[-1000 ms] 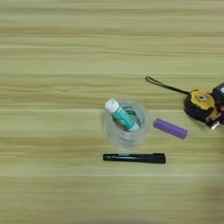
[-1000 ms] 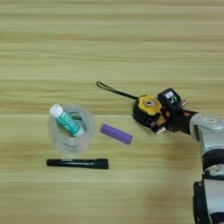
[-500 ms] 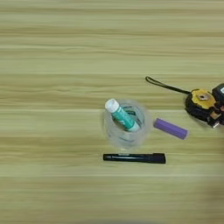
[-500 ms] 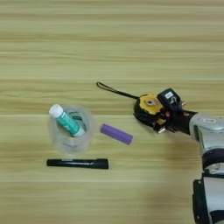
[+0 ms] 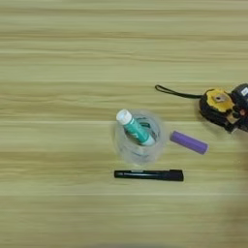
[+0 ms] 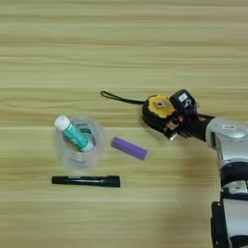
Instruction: Move the objects on the table
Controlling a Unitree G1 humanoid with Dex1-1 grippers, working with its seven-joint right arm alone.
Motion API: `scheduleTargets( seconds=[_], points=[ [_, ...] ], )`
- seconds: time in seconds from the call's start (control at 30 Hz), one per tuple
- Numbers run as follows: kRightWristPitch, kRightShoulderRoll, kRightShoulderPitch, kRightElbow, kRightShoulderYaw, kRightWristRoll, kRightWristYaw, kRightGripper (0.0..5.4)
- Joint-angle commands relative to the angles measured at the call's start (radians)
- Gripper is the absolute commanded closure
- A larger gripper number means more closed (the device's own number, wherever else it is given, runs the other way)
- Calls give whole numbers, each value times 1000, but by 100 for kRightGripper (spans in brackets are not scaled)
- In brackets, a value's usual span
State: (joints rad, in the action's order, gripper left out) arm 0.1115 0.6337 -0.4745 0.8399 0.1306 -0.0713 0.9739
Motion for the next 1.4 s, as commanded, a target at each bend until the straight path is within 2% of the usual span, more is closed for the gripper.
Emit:
scheduleTargets(
  seconds=[0.03, 0.2, 0.33, 0.63, 0.87, 0.9, 1.07, 1.4],
  points=[
    [-45, 27, -20, -209, 35, -69, -10, 111],
    [-109, 3, 35, -340, 21, -86, -7, 111],
    [-126, -17, 67, -370, -6, -68, -16, 111],
    [-88, -54, 104, -313, -79, 12, -56, 111],
    [-76, -66, 113, -299, -92, 19, -59, 111],
    [-76, -66, 112, -299, -91, 19, -59, 75],
    [-63, -76, 111, -314, -78, 1, -58, 6],
    [-52, -98, 95, -370, -28, -66, -66, 2]
  ],
)
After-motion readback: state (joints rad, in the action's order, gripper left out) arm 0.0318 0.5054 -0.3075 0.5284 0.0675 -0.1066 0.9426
